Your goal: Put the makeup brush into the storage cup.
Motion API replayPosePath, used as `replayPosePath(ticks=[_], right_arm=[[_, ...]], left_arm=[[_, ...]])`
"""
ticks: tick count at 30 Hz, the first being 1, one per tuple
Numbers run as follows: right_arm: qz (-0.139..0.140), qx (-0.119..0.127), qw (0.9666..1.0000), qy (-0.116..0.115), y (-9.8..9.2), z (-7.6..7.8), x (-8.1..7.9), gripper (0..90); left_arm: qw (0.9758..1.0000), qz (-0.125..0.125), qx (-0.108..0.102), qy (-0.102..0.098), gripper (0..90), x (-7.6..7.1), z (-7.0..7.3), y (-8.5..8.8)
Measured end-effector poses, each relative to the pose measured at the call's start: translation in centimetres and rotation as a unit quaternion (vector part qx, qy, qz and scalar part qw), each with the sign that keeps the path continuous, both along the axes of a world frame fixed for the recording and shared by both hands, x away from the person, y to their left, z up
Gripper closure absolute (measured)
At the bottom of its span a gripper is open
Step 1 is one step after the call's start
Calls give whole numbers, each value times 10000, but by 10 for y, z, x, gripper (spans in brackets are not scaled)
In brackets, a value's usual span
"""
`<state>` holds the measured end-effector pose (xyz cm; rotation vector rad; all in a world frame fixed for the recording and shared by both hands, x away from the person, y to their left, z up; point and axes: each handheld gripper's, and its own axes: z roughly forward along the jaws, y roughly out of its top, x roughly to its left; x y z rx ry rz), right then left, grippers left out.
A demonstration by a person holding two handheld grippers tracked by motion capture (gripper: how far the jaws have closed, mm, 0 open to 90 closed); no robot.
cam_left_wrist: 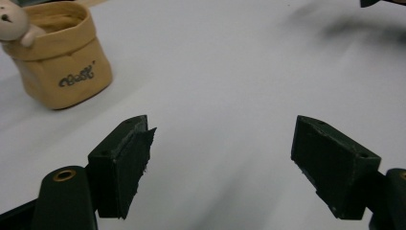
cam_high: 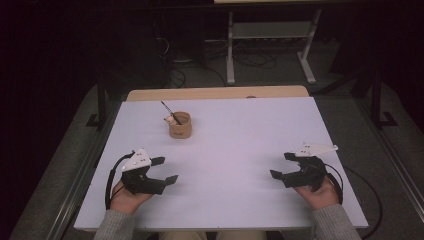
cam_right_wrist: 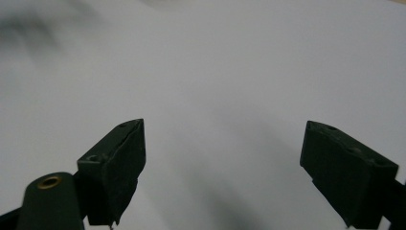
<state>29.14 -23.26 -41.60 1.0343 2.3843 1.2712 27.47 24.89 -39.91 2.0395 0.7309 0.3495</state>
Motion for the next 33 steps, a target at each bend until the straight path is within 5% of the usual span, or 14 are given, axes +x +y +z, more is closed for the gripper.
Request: replayPosePath(ticks=[12,33], right_arm=[[130,-20,9999,23,6,-3,-2,147],[207,77,9998,7,1,-4,-7,146]], left_arm=[[9998,106,-156,-113,195,-1,1,9],[9999,75,-119,-70,182,3,-3,10]])
